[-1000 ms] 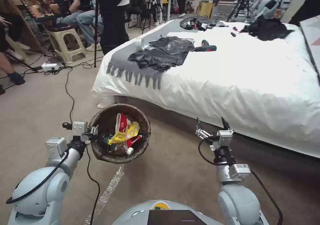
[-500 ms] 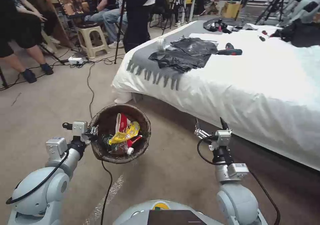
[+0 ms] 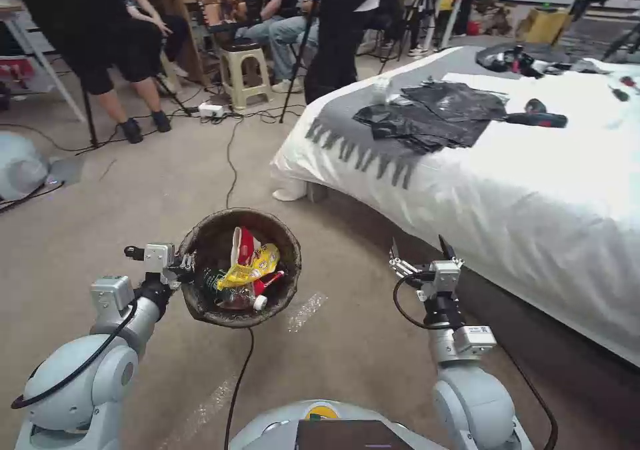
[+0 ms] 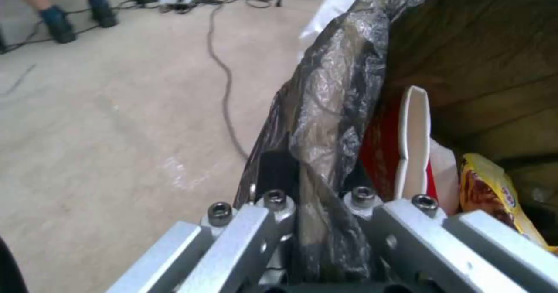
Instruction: Pick up the trash bin, then pick up the garbage from the floor and place it into the trash bin.
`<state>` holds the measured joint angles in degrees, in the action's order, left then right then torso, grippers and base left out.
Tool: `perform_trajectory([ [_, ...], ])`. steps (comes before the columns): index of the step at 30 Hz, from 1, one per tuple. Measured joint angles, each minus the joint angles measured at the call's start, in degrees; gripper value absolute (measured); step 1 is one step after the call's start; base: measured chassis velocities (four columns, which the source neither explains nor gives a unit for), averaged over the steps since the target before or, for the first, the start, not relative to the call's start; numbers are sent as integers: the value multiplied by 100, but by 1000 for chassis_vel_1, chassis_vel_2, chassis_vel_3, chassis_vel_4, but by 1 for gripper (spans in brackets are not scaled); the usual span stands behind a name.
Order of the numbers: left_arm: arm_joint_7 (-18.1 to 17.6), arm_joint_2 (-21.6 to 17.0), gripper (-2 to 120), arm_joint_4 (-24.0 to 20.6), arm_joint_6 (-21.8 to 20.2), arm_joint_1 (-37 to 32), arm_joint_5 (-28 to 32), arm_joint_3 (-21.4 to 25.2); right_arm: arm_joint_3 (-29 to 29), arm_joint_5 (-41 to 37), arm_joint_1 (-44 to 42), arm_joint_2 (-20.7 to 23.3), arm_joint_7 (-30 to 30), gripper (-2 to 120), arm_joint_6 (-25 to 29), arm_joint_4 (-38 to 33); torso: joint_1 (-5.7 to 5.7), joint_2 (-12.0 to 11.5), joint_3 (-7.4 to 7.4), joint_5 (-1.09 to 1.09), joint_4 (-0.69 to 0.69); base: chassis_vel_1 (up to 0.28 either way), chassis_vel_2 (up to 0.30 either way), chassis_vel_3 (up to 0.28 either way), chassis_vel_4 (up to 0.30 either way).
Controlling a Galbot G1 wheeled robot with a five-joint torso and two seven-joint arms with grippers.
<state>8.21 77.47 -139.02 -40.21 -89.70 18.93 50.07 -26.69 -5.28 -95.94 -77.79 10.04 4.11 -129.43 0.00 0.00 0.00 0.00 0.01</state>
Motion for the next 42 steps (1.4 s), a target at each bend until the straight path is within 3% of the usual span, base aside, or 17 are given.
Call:
perform_trajectory([
  [42, 24, 13, 3, -2, 32, -8, 8, 51, -6, 2, 72, 2, 37, 100, -19, 26, 0, 0, 0, 0, -1, 99, 97, 95, 94],
])
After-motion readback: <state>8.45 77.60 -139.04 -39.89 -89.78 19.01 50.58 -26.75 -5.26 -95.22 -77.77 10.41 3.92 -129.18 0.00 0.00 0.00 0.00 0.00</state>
